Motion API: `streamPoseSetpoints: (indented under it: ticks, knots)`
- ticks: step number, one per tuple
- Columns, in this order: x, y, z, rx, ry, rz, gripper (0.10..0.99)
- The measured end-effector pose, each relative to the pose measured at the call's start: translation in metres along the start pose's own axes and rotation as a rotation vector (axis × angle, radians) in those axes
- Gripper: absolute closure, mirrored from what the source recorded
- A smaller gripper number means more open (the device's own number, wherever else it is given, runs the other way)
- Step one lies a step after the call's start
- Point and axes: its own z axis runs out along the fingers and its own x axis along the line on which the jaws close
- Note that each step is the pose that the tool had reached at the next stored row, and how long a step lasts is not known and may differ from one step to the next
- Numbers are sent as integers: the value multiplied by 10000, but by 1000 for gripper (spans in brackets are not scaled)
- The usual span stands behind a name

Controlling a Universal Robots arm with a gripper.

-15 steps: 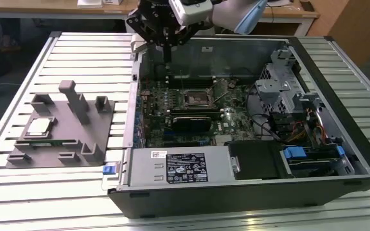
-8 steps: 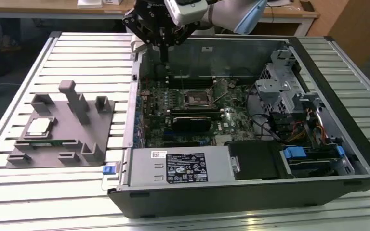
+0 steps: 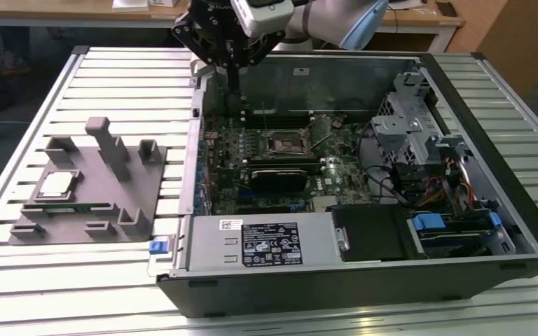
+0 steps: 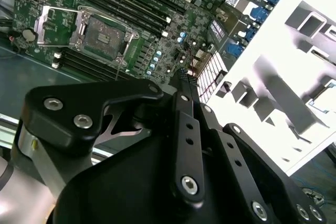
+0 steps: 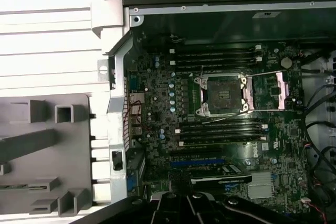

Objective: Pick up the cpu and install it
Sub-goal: 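Reach for the cpu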

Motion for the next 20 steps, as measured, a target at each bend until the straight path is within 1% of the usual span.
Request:
streamPoseSetpoints:
  ticks: [20]
  knots:
    - [159,-12,-4,-1,4,0,980]
